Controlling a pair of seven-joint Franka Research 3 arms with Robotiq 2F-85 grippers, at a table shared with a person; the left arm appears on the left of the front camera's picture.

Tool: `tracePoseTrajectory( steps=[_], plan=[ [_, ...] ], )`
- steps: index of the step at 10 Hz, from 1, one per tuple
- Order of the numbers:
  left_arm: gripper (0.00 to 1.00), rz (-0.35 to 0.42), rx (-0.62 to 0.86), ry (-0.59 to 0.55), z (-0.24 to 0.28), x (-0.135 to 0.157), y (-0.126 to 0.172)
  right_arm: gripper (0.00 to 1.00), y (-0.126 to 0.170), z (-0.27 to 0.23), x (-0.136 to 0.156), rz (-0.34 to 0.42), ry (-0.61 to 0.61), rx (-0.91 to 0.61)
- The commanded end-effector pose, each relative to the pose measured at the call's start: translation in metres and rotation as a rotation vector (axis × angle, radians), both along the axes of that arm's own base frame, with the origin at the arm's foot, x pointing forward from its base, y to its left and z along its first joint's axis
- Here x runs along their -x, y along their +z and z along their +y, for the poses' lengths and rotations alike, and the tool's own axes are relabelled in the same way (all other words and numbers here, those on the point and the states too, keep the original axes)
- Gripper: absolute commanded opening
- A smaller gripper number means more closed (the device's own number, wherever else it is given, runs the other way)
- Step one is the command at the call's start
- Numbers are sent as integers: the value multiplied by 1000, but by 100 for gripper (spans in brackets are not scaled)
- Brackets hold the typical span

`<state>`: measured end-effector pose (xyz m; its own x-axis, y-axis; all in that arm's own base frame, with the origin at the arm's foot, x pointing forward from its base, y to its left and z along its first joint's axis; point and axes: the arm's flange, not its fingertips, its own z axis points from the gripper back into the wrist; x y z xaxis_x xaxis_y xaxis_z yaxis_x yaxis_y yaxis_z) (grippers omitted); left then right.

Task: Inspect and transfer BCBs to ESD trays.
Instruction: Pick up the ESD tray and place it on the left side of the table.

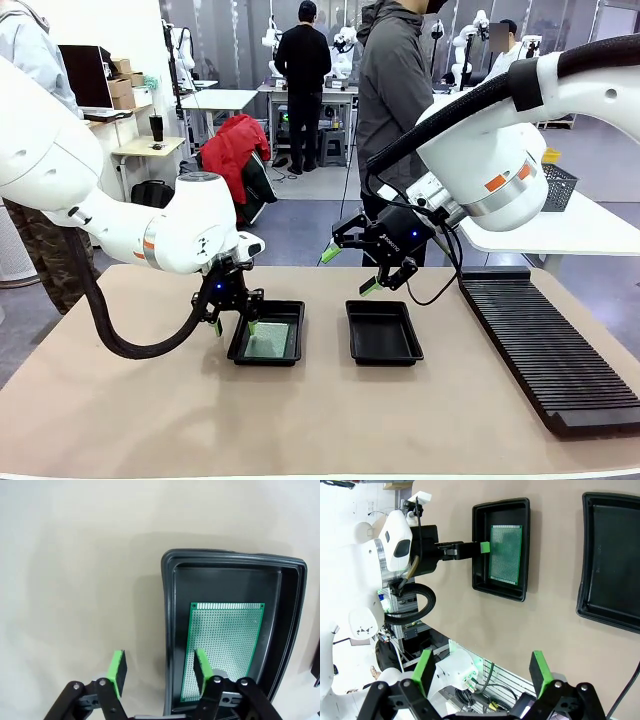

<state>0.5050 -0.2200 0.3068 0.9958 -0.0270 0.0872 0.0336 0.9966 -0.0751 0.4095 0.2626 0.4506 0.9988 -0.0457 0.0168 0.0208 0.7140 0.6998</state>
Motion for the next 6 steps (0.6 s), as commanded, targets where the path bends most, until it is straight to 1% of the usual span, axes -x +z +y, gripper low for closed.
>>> tracePoseTrajectory(
  steps=[1,6],
  plan=[
    [63,-30,6,-6,0,8,-1,100,0,0,-1,-1,1,4],
    [37,-47,1,-7,-4,10,4,100,0,0,-1,-1,1,4]
  ],
)
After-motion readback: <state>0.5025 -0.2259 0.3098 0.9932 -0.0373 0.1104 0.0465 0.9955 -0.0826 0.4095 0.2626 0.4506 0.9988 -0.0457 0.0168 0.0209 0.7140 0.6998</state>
